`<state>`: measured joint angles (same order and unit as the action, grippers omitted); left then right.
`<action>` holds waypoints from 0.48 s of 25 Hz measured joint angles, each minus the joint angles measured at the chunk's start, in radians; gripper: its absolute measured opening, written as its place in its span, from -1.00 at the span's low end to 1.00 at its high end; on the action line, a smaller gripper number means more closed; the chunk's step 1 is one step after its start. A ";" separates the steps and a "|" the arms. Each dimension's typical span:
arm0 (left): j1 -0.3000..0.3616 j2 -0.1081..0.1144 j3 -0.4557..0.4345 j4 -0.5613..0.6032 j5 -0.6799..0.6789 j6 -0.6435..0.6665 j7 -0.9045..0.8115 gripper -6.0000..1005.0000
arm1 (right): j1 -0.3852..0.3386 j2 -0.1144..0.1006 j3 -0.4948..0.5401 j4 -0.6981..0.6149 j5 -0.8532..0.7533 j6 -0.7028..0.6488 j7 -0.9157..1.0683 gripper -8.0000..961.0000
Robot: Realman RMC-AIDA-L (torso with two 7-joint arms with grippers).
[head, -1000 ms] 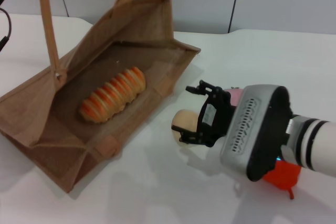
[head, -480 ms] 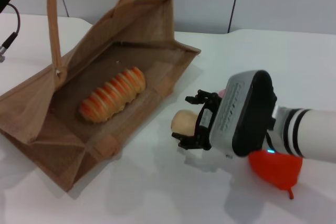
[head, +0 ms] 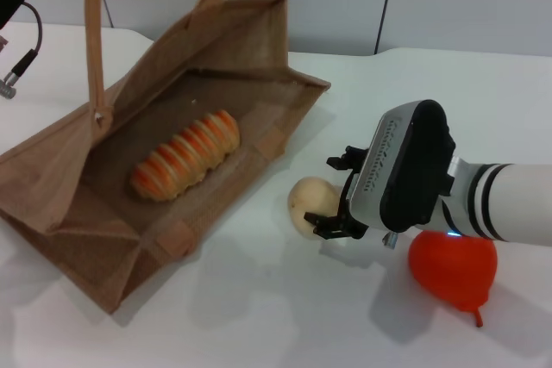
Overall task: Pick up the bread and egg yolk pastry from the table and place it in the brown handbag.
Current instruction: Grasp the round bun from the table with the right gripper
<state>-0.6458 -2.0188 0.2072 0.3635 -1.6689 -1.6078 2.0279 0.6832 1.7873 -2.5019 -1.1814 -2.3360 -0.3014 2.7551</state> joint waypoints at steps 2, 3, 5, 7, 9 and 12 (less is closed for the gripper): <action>0.000 0.000 0.000 0.000 0.000 0.000 0.000 -0.82 | 0.004 0.004 0.002 0.005 0.000 -0.008 0.000 0.81; 0.000 0.000 0.000 0.000 0.000 0.000 0.000 -0.82 | 0.005 0.009 0.005 0.010 0.000 -0.014 -0.002 0.81; 0.000 -0.001 0.000 0.000 0.000 0.001 0.000 -0.82 | 0.007 0.018 0.010 0.020 0.000 -0.025 -0.007 0.80; 0.001 -0.001 0.000 0.000 0.000 0.003 0.000 -0.82 | 0.010 0.029 0.013 0.032 0.000 -0.032 -0.017 0.79; 0.001 -0.002 0.000 0.000 0.000 0.006 0.000 -0.82 | 0.014 0.040 0.017 0.043 0.000 -0.041 -0.025 0.78; 0.001 -0.004 0.000 0.000 0.000 0.011 0.000 -0.82 | 0.017 0.049 0.024 0.047 0.000 -0.054 -0.040 0.76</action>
<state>-0.6447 -2.0229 0.2071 0.3635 -1.6688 -1.5971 2.0279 0.7006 1.8366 -2.4777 -1.1348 -2.3359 -0.3557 2.7148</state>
